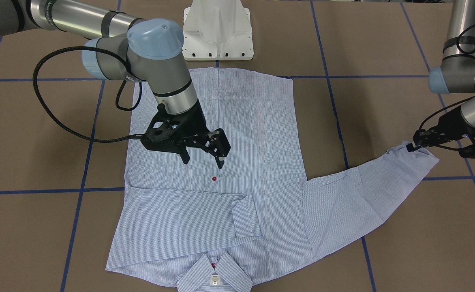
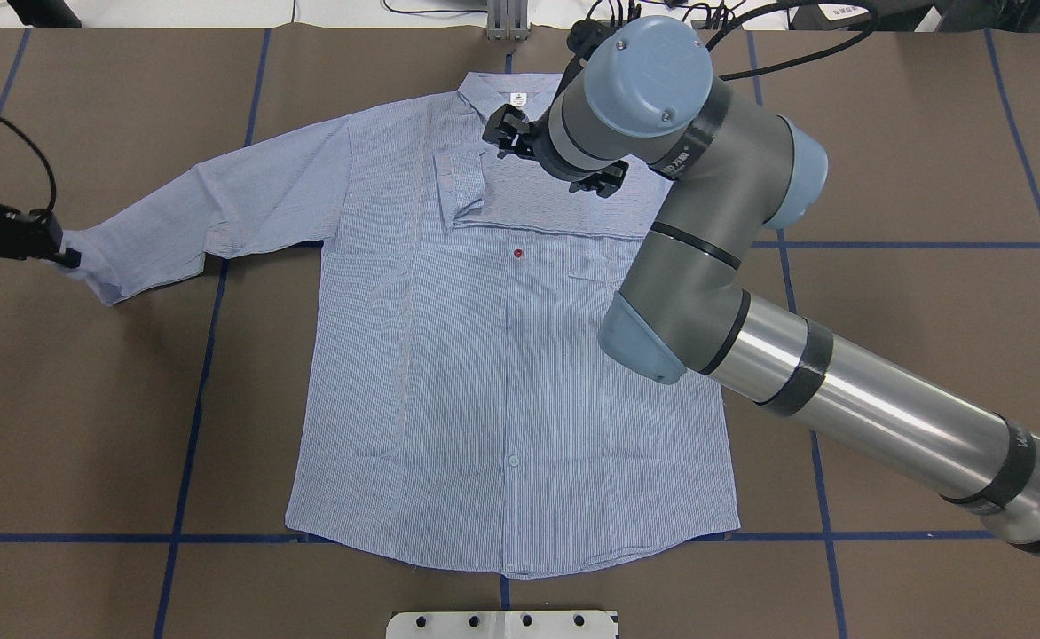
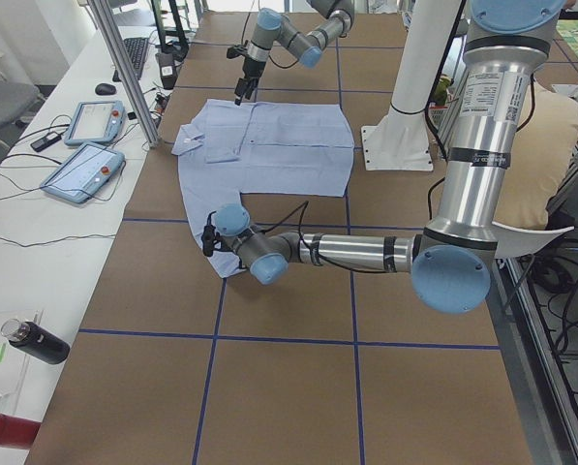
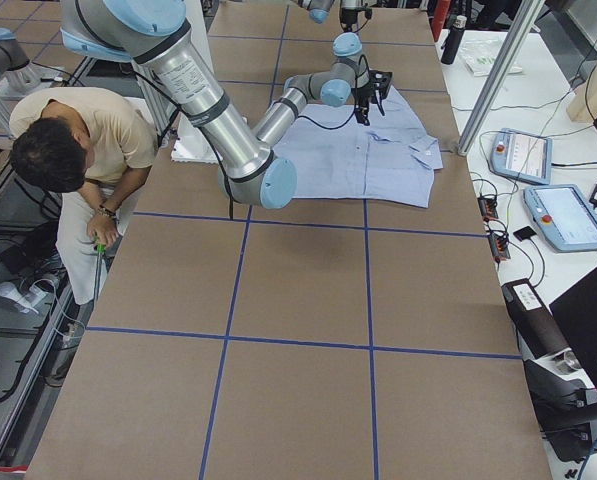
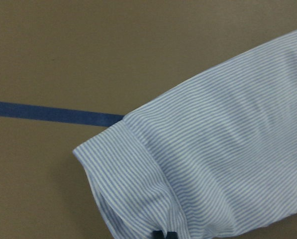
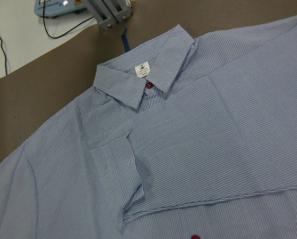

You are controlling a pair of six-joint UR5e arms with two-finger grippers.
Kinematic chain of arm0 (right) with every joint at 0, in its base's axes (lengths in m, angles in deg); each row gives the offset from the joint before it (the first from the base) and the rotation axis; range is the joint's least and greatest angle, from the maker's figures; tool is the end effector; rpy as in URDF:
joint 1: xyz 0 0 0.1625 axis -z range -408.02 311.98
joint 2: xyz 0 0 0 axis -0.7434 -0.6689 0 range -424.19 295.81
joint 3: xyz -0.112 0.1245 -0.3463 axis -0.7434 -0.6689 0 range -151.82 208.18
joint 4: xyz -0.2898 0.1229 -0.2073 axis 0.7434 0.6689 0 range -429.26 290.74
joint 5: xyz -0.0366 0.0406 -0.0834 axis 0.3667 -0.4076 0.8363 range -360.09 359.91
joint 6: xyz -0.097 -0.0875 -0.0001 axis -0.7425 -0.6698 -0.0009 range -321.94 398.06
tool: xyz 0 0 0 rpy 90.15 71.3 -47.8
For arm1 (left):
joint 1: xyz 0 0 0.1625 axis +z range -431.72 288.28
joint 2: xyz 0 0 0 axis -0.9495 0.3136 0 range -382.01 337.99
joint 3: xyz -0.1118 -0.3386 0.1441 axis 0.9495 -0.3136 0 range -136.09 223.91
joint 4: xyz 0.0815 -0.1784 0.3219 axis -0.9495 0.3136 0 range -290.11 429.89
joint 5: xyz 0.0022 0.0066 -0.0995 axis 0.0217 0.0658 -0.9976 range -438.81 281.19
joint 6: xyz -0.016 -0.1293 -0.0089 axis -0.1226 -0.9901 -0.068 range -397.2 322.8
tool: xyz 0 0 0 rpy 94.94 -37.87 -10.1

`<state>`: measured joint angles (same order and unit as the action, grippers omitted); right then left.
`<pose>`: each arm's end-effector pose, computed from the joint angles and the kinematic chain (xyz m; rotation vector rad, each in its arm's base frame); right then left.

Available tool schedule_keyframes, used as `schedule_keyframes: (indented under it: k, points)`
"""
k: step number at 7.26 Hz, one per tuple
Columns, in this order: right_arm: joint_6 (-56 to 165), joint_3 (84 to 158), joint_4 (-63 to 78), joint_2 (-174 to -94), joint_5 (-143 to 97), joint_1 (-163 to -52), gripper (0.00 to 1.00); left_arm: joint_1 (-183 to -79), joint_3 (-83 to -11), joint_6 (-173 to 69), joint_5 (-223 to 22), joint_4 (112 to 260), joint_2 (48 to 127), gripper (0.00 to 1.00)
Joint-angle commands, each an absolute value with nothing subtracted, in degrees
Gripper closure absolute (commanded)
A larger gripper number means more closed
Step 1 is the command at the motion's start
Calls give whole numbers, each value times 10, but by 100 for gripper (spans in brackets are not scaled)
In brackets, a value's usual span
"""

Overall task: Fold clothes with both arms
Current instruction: 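Fold the other cuff toward the collar with the left gripper while the right withdraws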

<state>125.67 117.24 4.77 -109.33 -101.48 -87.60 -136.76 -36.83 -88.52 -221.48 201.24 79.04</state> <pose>-0.4603 -0.5200 0.1686 0.2067 -1.0482 0.4832 0.2066 -0.5139 0.5185 0.0091 1.1126 -0.0657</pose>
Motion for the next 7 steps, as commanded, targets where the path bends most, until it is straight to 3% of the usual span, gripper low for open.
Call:
schedule_keyframes:
  k: [1, 4, 7]
  points:
    - [1255, 1194, 47, -1125, -1023, -893, 0, -1368, -384, -956, -2215, 1935, 917, 100]
    - [1214, 1221, 44, -1197, -1068, -956, 0, -1352, -390, -1079, -2215, 1943, 1049, 100]
    - [1145, 1247, 40, -1272, -1089, -1011, 0, -1290, -404, -1187, -2130, 1991, 1116, 100]
